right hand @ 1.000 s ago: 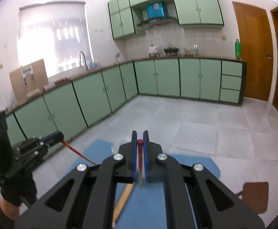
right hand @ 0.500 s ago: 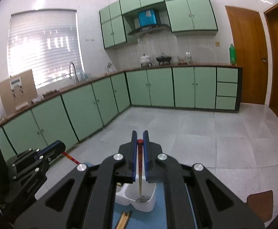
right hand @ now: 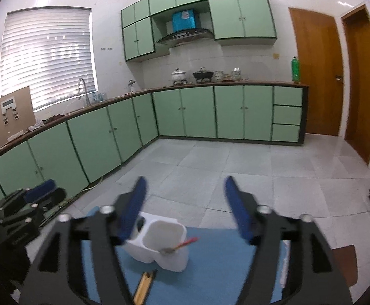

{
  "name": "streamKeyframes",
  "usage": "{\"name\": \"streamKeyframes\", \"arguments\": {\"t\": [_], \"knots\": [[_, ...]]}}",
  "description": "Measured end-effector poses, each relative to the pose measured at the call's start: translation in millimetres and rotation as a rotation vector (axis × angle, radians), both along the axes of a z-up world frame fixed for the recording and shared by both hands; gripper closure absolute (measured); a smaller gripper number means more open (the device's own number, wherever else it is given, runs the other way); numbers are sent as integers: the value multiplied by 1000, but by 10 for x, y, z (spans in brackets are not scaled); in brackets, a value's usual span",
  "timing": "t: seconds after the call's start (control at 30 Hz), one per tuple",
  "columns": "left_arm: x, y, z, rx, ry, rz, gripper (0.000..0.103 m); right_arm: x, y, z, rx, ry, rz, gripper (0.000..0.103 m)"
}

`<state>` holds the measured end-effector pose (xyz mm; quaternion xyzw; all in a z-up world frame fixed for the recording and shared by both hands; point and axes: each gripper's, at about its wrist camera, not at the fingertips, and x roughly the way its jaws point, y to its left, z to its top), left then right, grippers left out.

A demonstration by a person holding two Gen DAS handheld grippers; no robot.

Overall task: Organize utensils
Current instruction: 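Carry both red chopsticks to the white holder and open both tools inside it, then move both open tools back to the remaining chopsticks on the mat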

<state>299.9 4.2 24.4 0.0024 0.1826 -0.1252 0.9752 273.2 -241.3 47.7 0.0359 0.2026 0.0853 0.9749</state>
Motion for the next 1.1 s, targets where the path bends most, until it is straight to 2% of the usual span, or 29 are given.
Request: {"name": "streamKeyframes", "arguments": {"t": [0.07,0.23,0.4,0.57,0.67,0.77,0.83,1.0,1.1], "knots": [[-148,40,-60,7,-1,7,43,-160,-53,-75,-15,-12,-28,17],[-456,93,-394,22,59,19,30,-571,-115,-483,-57,29,-64,9],[-700,128,-1002,41,186,49,23,-964,-12,-1092,-74,141,-75,8],[-894,219,-1576,47,333,82,23,-1224,227,-1653,-76,276,-42,8],[-1003,303,-1827,59,389,112,23,-1351,381,-1918,-68,343,-35,7],[-1081,364,-1982,75,426,133,23,-1448,523,-2099,-44,408,-18,8],[-1103,414,-2039,90,443,142,23,-1516,657,-2208,-68,441,-9,8],[-1160,475,-2076,101,463,154,22,-1612,811,-2307,-95,475,11,8],[-1183,490,-2074,104,463,159,21,-1615,897,-2329,-129,487,34,18]]}}
